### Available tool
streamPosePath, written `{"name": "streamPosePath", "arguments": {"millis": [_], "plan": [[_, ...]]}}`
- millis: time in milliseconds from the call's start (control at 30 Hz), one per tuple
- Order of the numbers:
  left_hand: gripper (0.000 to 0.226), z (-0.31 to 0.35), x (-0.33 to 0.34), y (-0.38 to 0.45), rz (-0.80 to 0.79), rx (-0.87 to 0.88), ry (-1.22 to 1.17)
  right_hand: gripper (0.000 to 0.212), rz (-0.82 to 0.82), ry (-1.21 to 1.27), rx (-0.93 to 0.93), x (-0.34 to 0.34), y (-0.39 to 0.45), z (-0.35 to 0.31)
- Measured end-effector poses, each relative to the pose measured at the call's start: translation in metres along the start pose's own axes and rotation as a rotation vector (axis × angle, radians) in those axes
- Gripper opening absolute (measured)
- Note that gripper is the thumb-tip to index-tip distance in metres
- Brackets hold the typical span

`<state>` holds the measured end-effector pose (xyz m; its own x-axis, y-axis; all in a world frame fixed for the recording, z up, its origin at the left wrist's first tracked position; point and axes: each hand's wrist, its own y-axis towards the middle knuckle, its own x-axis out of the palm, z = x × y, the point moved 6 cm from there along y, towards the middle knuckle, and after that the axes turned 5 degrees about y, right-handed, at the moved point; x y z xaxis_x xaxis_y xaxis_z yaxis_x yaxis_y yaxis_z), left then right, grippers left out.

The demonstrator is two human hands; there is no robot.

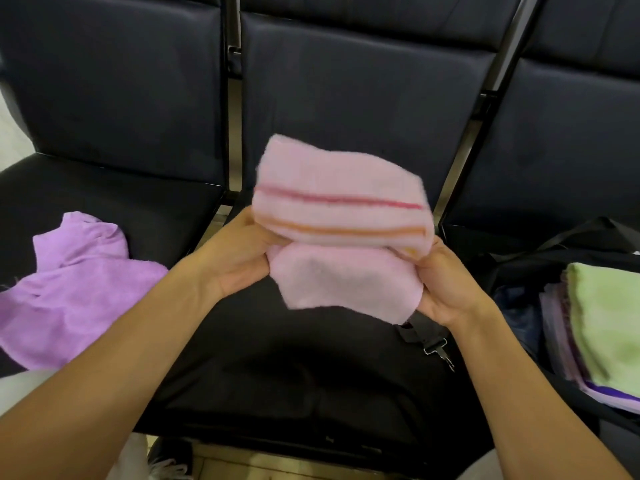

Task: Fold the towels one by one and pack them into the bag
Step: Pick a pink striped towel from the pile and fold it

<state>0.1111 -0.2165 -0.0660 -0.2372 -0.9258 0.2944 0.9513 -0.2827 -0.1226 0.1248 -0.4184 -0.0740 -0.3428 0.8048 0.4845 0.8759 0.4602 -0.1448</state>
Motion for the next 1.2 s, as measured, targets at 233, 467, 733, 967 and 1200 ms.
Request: {"name": "streamPosePath", "arguments": {"millis": [233,467,733,967,1200], "plan": [[0.025,0.005,-0.007,0.007,0.166,0.128,0.245,0.021,0.161,-0.047,-0.124,-0.004,0.005,-0.004],[0.026,0.013,-0.003,0.001,0.101,0.198,0.431,0.036,0.134,-0.074,0.045,-0.002,0.0,0.011],[0.015,0.011,-0.012,0.002,0.06,0.133,0.77,0.026,0.12,-0.403,0.086,-0.002,-0.005,0.011],[0.018,0.023,-0.016,-0.003,0.052,0.194,0.896,0.029,0.066,-0.42,-0.027,0.003,-0.005,-0.002],[0.034,0.032,-0.018,-0.005,0.041,0.257,0.684,0.026,0.156,-0.211,-0.097,-0.005,0.0,-0.01]]}}
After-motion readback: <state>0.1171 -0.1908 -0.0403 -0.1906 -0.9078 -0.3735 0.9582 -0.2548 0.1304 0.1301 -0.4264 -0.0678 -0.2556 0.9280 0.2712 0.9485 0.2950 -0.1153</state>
